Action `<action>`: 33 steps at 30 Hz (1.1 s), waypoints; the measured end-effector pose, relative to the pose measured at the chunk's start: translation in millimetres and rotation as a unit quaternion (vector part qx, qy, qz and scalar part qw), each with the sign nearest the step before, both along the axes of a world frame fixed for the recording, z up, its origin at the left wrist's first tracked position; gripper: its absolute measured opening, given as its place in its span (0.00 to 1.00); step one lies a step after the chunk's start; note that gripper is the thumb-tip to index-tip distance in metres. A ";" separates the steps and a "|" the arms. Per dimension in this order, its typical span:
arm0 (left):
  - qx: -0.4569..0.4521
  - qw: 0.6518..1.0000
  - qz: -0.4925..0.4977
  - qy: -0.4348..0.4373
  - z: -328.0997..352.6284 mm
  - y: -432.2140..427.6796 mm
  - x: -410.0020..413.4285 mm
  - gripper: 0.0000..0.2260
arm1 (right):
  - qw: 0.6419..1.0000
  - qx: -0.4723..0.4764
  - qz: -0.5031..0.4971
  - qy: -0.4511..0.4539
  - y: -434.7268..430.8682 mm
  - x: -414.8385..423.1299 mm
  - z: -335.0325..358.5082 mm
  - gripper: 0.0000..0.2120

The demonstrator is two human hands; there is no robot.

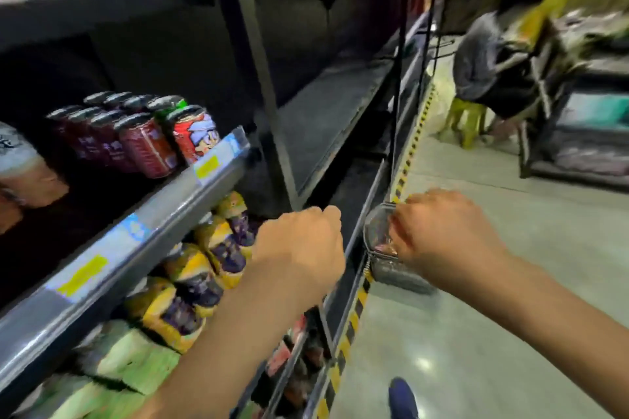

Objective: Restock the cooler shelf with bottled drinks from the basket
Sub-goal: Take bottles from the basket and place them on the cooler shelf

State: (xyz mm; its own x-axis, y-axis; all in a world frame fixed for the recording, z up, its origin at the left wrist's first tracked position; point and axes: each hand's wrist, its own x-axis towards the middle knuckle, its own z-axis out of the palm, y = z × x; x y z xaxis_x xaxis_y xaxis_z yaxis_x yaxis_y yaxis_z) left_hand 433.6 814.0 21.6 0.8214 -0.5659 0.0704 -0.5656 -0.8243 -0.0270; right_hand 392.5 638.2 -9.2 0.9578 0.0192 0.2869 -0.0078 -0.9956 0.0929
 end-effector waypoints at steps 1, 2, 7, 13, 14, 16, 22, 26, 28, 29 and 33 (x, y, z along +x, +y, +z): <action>0.001 1.000 -0.012 0.003 -9.1 -14.2 5.5 0.07 | 1.000 0.008 -0.022 0.010 -12.5 -2.7 -7.0 0.13; 0.000 1.000 -0.027 0.001 -19.1 -27.9 11.3 0.07 | 0.999 0.011 -0.045 0.014 -25.0 -5.3 -13.3 0.13; 0.014 0.996 -0.088 -0.009 -67.3 -96.5 48.6 0.05 | 0.987 0.038 -0.126 0.088 -87.5 -0.6 -50.6 0.12; 0.047 0.991 -0.108 0.064 -127.6 -199.4 131.1 0.04 | 0.968 0.065 -0.178 0.165 -176.9 63.9 -101.2 0.07; 0.059 0.990 -0.106 0.078 -139.3 -219.5 147.8 0.04 | 0.963 0.067 -0.188 0.179 -195.2 80.8 -108.3 0.08; 0.079 0.987 -0.100 0.100 -162.5 -259.3 182.7 0.04 | 0.960 0.079 -0.200 0.179 -231.8 117.1 -125.2 0.12; 0.093 0.973 -0.054 0.204 -229.3 -373.8 287.9 0.08 | 0.937 0.138 -0.211 0.244 -338.7 224.6 -176.8 0.16; 0.122 0.957 -0.022 0.262 -290.8 -430.8 339.5 0.11 | 0.929 0.158 -0.198 0.271 -390.8 279.8 -224.0 0.12; 0.112 0.951 -0.025 0.287 -328.4 -448.2 360.5 0.10 | 0.920 0.158 -0.198 0.300 -410.4 304.7 -252.7 0.12; 0.106 0.947 -0.028 0.300 -346.6 -455.4 370.7 0.10 | 0.914 0.161 -0.200 0.315 -419.2 315.2 -269.6 0.12; 0.113 0.939 -0.034 0.323 -427.7 -482.6 413.7 0.09 | 0.883 0.193 -0.224 0.365 -448.0 350.9 -351.2 0.11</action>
